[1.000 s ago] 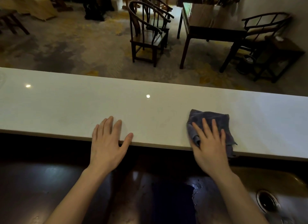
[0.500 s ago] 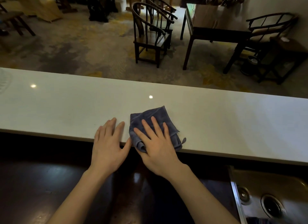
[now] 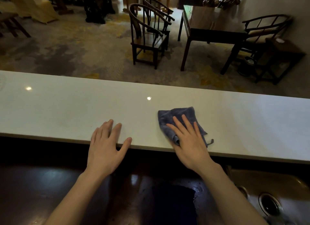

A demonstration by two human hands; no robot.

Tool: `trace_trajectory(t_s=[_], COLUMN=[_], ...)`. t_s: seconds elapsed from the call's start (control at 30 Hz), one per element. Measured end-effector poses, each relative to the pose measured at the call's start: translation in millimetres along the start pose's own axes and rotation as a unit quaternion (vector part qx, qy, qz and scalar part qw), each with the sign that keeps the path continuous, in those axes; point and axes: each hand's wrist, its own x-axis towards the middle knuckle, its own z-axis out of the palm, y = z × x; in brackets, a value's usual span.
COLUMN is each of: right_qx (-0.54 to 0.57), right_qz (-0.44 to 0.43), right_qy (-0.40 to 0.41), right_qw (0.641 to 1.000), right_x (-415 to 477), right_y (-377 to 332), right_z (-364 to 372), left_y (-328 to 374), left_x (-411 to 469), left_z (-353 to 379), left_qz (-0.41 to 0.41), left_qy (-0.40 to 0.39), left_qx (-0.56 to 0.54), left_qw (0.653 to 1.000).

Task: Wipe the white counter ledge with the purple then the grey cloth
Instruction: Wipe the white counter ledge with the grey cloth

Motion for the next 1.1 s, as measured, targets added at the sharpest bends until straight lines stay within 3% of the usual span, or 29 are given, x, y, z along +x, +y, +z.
trace_trajectory(t_s=[0.2, 0.4, 0.67, 0.9, 1.1], right_qx=[0.057, 0.015, 0.032, 0.016, 0.019], right_qz=[0.113, 0.192, 0.256, 0.243, 0.179], right_qy=[0.041, 0.041, 0.031, 0.01, -0.002], right_qw=[0.991, 0.98, 0.966, 0.97, 0.984], right_x=[-5, 3, 53, 101, 133], right_y=[61, 111, 100, 68, 27], right_z=[-11, -22, -22, -14, -2], left_y=[0, 1, 1, 0, -2], left_x=[1, 1, 0, 1, 2], left_z=[-2, -3, -2, -1, 1], left_qz=[0.001, 0.002, 0.001, 0.002, 0.006], left_qy=[-0.004, -0.006, -0.006, -0.002, 0.003], left_qx=[0.001, 0.006, -0.006, -0.009, -0.007], left_qw=[1.0, 1.0, 1.0, 1.0, 1.0])
